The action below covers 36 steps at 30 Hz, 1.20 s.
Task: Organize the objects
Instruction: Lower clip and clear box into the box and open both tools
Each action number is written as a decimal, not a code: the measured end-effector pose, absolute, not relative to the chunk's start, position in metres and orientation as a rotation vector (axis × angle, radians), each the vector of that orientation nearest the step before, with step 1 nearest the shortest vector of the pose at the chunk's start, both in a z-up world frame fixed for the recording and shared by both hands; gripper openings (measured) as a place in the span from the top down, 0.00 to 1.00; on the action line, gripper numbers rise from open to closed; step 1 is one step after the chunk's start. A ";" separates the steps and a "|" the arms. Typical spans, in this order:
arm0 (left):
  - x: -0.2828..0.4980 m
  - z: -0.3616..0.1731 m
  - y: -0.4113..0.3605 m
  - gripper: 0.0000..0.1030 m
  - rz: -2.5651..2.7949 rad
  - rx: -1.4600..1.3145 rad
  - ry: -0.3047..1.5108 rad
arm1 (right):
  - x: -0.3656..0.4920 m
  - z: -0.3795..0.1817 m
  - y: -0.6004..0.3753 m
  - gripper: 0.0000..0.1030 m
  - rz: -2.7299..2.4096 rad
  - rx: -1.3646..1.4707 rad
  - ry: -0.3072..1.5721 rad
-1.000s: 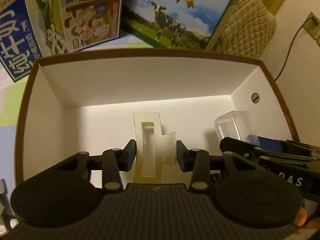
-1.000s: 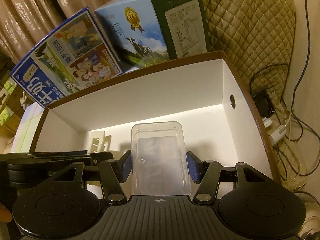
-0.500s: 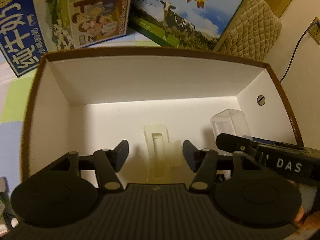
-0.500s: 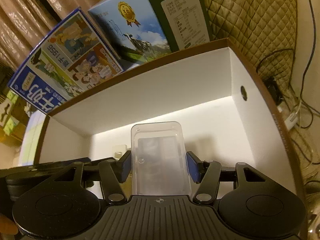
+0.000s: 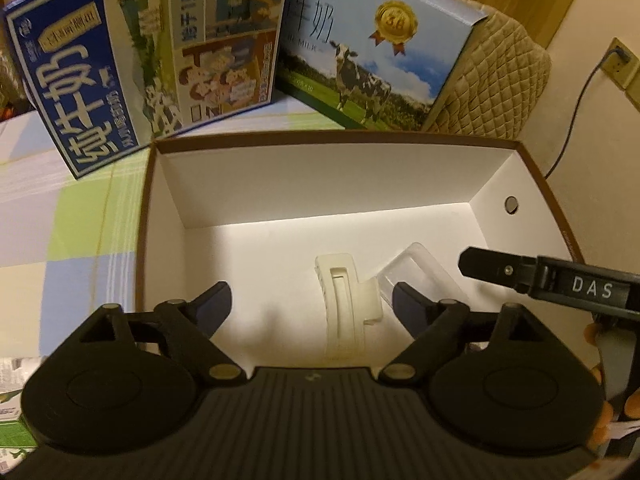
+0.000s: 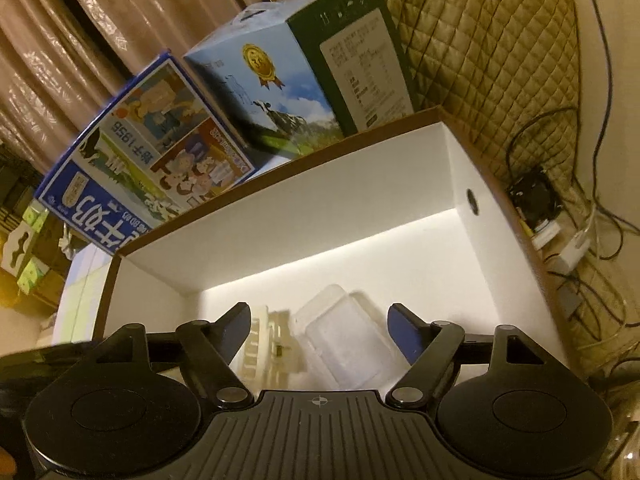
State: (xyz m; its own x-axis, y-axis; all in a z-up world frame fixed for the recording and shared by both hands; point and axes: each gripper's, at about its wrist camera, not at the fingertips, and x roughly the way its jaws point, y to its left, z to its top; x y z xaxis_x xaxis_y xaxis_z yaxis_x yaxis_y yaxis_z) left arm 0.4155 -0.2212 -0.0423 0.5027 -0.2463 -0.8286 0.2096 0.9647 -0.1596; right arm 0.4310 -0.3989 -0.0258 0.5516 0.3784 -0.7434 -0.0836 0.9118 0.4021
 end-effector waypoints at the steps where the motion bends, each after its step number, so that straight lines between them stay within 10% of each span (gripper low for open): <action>1: 0.413 -0.040 -0.220 0.14 -0.277 -0.039 1.001 | 0.426 -0.024 -0.400 0.29 0.285 0.332 0.949; 36: 0.263 0.028 -0.167 0.01 -0.291 0.031 0.816 | 0.270 0.038 -0.376 0.27 0.322 0.176 0.828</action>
